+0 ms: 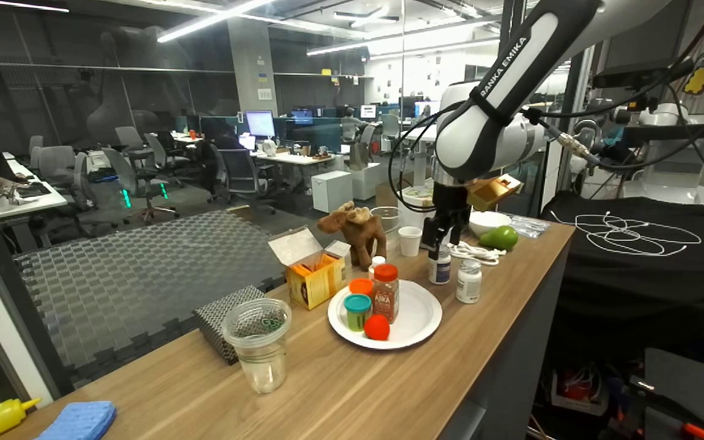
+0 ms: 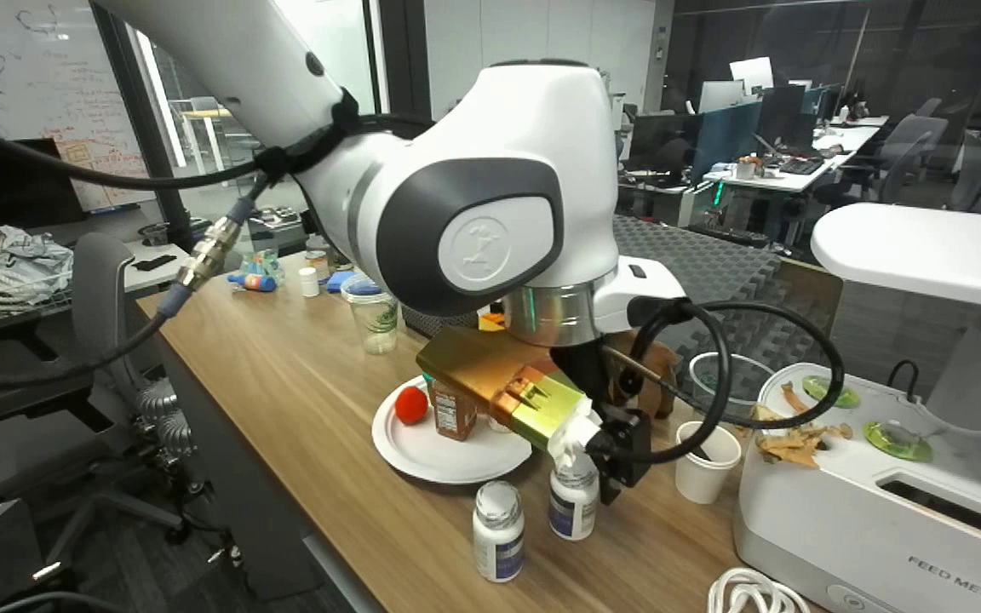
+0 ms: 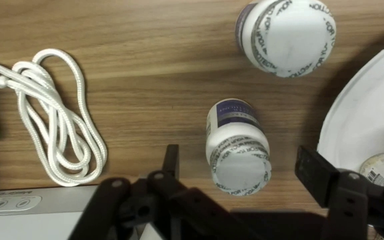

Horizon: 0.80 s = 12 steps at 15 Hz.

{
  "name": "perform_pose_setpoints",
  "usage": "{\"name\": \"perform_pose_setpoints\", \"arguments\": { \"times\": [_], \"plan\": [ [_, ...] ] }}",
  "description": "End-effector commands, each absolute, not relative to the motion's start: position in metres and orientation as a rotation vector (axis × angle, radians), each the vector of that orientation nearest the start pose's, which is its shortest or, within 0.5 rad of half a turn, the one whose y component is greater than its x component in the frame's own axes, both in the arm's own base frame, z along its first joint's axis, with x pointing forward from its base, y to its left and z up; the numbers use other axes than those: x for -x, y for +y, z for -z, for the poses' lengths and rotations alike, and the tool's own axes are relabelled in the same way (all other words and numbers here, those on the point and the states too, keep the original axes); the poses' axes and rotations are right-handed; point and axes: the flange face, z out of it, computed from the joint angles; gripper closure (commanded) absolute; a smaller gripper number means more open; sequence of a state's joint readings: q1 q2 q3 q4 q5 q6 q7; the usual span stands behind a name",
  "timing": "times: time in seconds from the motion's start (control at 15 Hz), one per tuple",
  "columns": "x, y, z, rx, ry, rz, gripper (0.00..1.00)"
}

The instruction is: Pile up the plastic cups and put all the containers on the white plate

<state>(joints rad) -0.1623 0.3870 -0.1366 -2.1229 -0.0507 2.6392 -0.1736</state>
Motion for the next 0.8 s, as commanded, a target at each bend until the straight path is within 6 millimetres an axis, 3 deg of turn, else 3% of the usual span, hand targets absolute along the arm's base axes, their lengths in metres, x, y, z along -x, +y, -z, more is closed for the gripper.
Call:
{"name": "perform_pose_setpoints", "arguments": {
  "times": [0.0,0.2,0.33,0.53,0.73],
  "plan": [
    [-0.578,-0.178,-0.242,3.240,0.177,0.165,0.42],
    [-0.580,-0.180,-0.243,3.241,0.196,0.147,0.65],
    [-0.581,-0.179,-0.255,3.250,0.210,0.162,0.78],
    [-0.584,-0.175,-0.280,3.281,0.197,0.227,0.78],
    [-0.589,-0.156,-0.302,3.290,0.072,0.276,0.78]
  ]
}}
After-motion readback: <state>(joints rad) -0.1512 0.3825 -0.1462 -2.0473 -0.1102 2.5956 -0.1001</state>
